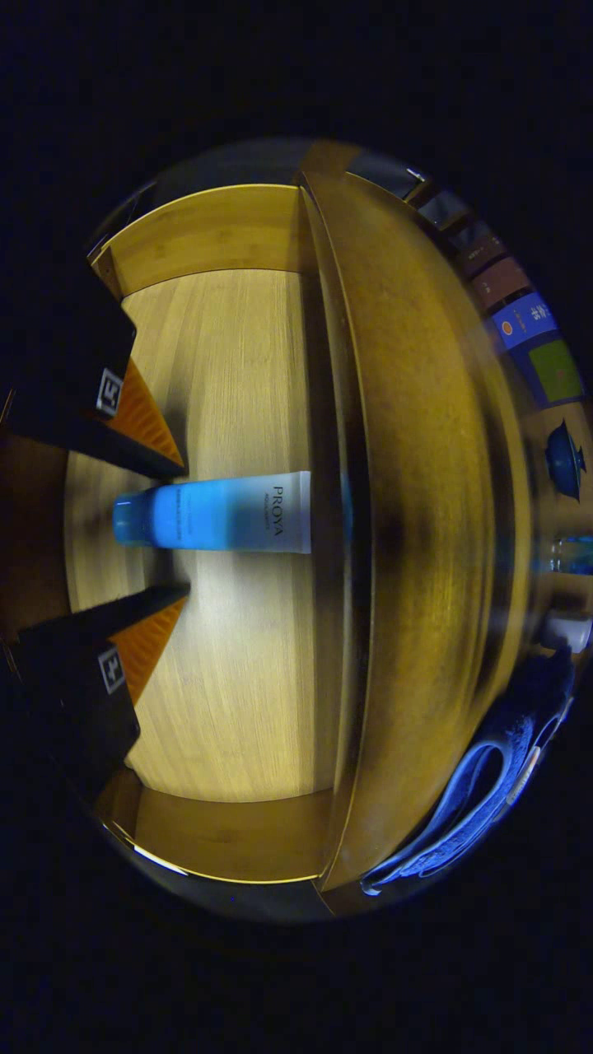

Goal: Pull open the drawer, take out the items inside it, and place them on the countertop above the cabinet.

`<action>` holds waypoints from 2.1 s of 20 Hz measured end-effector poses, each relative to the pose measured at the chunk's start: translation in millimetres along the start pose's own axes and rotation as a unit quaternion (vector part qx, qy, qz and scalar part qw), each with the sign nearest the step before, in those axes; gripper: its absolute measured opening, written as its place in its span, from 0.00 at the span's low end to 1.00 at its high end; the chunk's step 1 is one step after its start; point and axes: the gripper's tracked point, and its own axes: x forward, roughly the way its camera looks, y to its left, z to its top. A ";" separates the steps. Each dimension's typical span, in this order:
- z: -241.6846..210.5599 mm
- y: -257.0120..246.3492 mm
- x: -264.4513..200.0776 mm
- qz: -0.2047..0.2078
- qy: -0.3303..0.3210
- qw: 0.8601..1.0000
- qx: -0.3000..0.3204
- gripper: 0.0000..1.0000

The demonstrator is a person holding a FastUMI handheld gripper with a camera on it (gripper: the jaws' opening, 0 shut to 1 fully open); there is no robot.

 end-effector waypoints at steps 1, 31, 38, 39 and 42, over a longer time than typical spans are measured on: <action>-3.5 0.5 6.8 0.000 0.003 1.000 0.001 0.58; 179.3 11.1 -127.9 0.021 -0.224 0.974 -0.008 0.30; 194.6 9.7 -76.8 0.005 -0.174 0.985 0.004 0.34; 195.7 10.1 -77.3 0.006 -0.174 0.985 0.005 0.37; 200.3 11.1 -81.2 0.015 -0.191 0.981 0.014 0.54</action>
